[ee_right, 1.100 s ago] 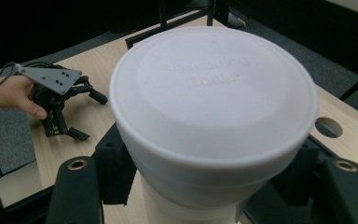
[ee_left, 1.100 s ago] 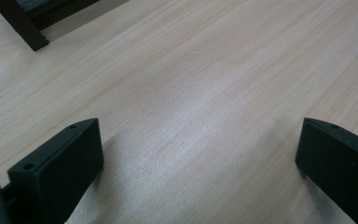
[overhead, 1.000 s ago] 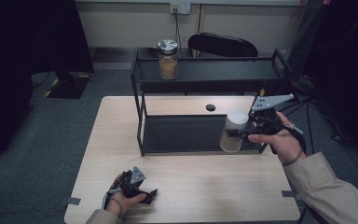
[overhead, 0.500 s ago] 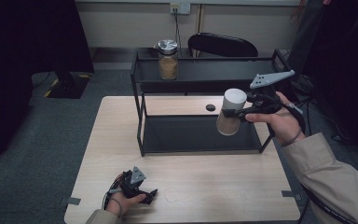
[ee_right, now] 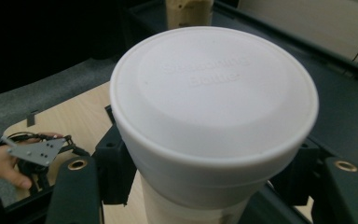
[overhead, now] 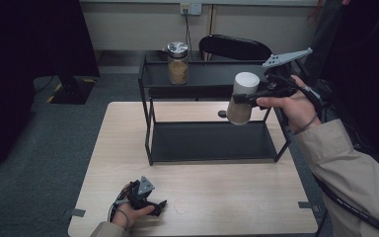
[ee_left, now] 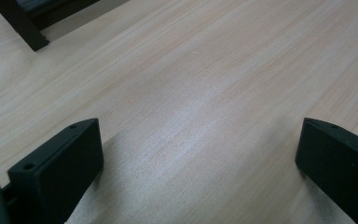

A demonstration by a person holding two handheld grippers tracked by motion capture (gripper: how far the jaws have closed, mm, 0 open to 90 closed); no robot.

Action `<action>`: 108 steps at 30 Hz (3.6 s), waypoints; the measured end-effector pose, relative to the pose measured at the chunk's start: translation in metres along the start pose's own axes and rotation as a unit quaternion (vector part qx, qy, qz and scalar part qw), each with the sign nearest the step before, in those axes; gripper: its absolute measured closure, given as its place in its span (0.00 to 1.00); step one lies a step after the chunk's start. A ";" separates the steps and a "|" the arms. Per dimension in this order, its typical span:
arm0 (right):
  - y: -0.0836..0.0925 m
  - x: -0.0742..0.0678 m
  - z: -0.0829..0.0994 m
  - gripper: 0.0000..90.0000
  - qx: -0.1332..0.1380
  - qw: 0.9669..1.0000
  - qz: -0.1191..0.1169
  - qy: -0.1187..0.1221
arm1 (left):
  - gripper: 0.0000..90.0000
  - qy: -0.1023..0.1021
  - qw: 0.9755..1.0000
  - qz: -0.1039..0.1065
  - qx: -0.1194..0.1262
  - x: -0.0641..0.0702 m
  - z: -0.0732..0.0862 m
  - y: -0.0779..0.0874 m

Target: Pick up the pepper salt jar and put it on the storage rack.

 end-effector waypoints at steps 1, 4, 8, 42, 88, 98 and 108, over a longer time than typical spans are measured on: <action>0.000 0.000 -0.002 0.39 0.000 1.000 0.002 0.002 | 0.00 0.000 1.000 0.000 0.000 0.000 0.000 0.000; 0.001 0.002 -0.010 0.39 0.002 1.000 0.009 -0.002 | 0.00 0.000 1.000 0.000 0.000 0.000 0.000 0.000; 0.001 0.003 -0.022 0.39 0.002 1.000 0.019 -0.002 | 0.00 0.000 1.000 0.000 0.000 0.000 0.000 0.000; -0.041 0.044 -0.082 0.39 0.006 0.996 0.083 -0.036 | 0.00 0.001 1.000 -0.002 -0.001 -0.001 -0.002 -0.001; -0.067 0.060 -0.066 0.30 0.023 0.994 0.093 -0.057 | 0.00 0.001 1.000 -0.002 0.000 -0.001 -0.002 -0.001; -0.057 0.052 -0.053 0.11 0.033 0.993 0.096 -0.063 | 0.00 0.005 1.000 -0.004 0.000 0.000 0.000 0.000; -0.042 0.039 -0.036 0.00 0.033 0.995 0.087 -0.040 | 0.00 0.007 1.000 -0.006 0.001 0.000 0.001 0.000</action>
Point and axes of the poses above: each handheld gripper's, and its own axes: y roughly backward along the jaws, z roughly out of its underside, x roughly to its right, the point moved 1 cm from there along -y, roughly forward along the jaws, and after that the axes turned 2 degrees about -z, right-handed, at the moved point
